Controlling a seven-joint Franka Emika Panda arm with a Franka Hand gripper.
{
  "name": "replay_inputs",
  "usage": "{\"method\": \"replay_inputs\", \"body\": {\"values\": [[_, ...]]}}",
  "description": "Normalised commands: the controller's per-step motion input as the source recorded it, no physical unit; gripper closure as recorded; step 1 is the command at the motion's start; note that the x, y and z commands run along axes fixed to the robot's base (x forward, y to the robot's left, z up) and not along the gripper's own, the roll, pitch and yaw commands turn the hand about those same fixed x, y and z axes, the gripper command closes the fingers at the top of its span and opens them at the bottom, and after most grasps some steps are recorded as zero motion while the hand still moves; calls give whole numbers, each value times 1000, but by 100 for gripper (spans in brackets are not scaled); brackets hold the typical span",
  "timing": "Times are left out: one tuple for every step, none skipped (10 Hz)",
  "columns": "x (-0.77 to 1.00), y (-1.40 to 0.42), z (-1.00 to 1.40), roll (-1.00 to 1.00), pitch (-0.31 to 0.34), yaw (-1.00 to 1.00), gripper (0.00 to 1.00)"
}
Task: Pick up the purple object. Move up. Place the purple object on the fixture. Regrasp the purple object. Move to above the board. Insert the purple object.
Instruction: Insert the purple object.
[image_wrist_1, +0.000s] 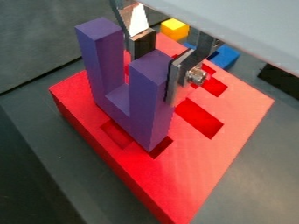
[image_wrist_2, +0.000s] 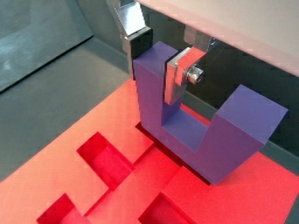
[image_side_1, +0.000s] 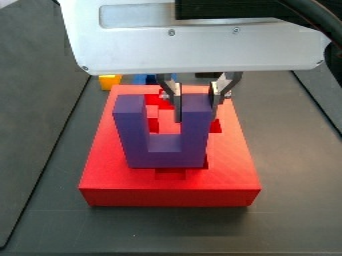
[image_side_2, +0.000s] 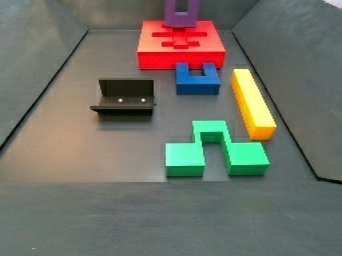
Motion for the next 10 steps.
{"method": "replay_inputs", "body": {"values": [[234, 0, -51, 269, 121, 214, 100], [189, -74, -49, 266, 129, 66, 100], [174, -137, -63, 236, 116, 0, 100], [280, -209, -49, 180, 131, 0, 100], [297, -203, -29, 161, 129, 0, 100], [166, -166, -34, 140, 100, 0, 100], [54, -74, -109, 159, 60, 0, 100], [91, 0, -131, 193, 69, 0, 100], [117, 0, -129, 179, 66, 0, 100], [46, 20, -160, 156, 54, 0, 100]]}}
